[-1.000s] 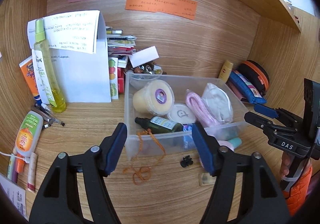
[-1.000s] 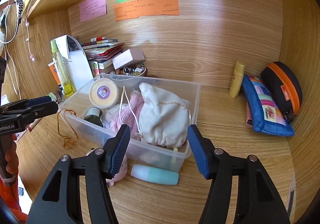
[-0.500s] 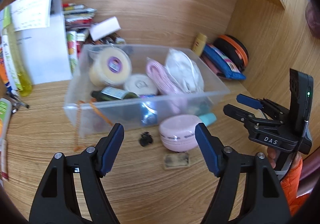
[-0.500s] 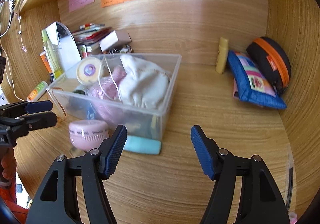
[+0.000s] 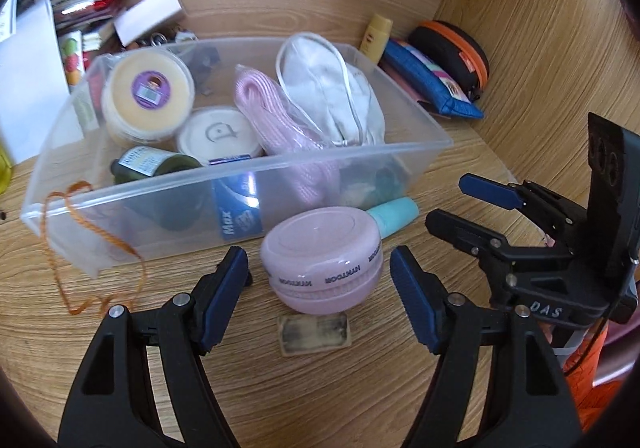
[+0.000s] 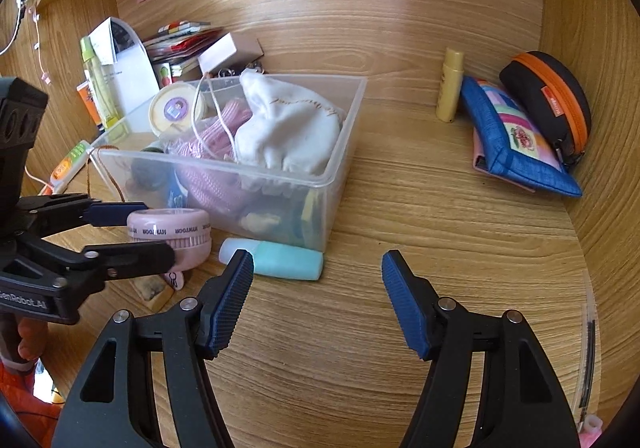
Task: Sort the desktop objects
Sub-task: 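Move the left tool to the pink round container while the right tool approaches the light blue tube, then close the left tool on the pink round container while the right tool grasps the light blue tube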
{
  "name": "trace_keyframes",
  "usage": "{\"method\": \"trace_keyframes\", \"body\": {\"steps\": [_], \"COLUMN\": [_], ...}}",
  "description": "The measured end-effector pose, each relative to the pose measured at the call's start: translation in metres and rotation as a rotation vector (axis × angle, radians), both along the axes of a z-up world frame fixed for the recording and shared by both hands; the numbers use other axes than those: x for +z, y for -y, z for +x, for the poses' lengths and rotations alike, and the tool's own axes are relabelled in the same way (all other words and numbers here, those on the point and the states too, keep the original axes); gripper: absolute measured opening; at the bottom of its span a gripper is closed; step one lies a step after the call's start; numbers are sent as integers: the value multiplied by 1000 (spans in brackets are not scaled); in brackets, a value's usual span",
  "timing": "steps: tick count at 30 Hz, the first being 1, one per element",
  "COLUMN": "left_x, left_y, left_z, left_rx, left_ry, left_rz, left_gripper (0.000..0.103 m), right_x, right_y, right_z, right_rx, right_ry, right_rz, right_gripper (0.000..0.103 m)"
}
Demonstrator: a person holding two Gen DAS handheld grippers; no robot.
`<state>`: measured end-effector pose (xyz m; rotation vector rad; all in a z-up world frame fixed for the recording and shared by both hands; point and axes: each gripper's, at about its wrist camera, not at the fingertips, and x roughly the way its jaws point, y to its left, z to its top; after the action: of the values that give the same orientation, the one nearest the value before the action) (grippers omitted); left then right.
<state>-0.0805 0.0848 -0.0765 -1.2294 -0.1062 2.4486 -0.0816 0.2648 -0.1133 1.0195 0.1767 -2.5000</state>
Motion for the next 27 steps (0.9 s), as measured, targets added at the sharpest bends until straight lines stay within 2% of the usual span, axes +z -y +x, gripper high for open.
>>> {"method": "trace_keyframes", "body": {"steps": [8, 14, 15, 16, 22, 27], "left_x": [-4, -9, -9, -8, 4, 15], "left_y": [-12, -7, -6, -5, -3, 7], "left_z": [-9, -13, -12, -11, 1, 13], "left_rx": [-19, -37, -36, -41, -41, -35], "left_ry": [19, 65, 61, 57, -16, -69], "left_rz": [-17, 54, 55, 58, 53, 64], "left_gripper": [73, 70, 64, 63, 63, 63], "right_x": [-7, -7, -6, -6, -13, -16], "right_y": [6, 7, 8, 9, 19, 26], "right_z": [-1, -1, 0, 0, -7, -13], "right_rx": [30, 26, 29, 32, 31, 26], "right_ry": [36, 38, 37, 37, 73, 103], "right_rz": [16, 28, 29, 31, 74, 56], "right_gripper": [66, 76, 76, 76, 76, 76]}}
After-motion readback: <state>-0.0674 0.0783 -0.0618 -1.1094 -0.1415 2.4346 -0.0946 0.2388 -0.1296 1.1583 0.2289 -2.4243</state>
